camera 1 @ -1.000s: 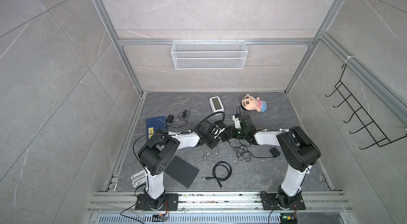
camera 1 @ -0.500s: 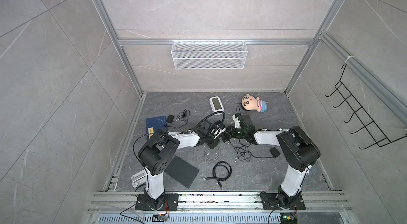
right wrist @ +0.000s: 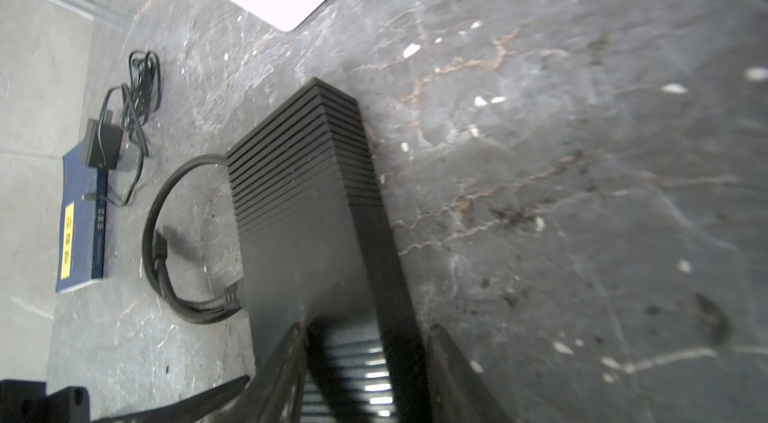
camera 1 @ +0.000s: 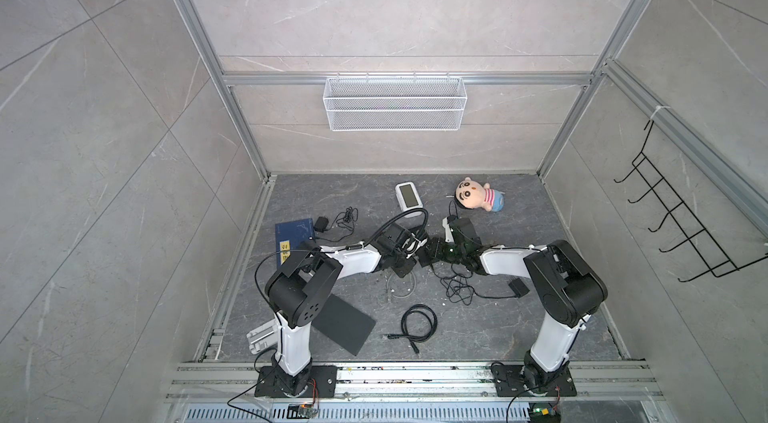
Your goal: Insert the plug into the switch port
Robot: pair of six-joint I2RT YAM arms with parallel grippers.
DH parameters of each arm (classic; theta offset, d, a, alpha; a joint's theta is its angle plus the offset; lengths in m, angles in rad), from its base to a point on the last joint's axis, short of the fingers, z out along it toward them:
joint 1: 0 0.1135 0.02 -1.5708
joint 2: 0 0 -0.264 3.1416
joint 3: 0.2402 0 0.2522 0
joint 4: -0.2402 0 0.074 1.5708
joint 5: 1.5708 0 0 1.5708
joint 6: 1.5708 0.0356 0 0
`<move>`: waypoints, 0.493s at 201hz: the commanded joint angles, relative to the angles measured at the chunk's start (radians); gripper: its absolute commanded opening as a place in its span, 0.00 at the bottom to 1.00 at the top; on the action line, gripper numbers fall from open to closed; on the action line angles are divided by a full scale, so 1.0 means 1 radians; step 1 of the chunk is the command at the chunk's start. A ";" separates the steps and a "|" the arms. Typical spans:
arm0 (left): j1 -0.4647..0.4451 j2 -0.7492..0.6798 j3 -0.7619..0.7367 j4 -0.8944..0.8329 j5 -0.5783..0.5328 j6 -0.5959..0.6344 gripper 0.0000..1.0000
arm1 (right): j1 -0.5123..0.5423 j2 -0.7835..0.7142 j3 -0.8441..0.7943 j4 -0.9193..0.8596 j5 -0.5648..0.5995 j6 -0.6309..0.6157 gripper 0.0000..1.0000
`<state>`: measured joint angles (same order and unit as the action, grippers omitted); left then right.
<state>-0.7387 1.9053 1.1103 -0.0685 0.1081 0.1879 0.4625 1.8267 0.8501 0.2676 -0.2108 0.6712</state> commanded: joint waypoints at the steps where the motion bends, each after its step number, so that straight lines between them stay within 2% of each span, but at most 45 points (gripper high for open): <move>1: -0.015 0.018 0.083 0.246 0.110 0.006 0.00 | 0.074 0.046 -0.049 -0.144 -0.140 0.084 0.48; 32: -0.020 0.001 0.089 0.264 0.242 -0.040 0.01 | 0.084 0.078 -0.054 -0.097 -0.137 0.127 0.48; 76: -0.019 -0.006 0.101 0.244 0.251 -0.038 0.03 | 0.094 0.083 -0.054 -0.090 -0.127 0.146 0.48; 99: -0.021 -0.002 0.105 0.239 0.265 -0.046 0.09 | 0.094 0.092 -0.051 -0.074 -0.139 0.159 0.47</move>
<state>-0.7219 1.9106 1.1168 -0.0711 0.1810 0.1631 0.4679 1.8362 0.8413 0.3153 -0.1734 0.7609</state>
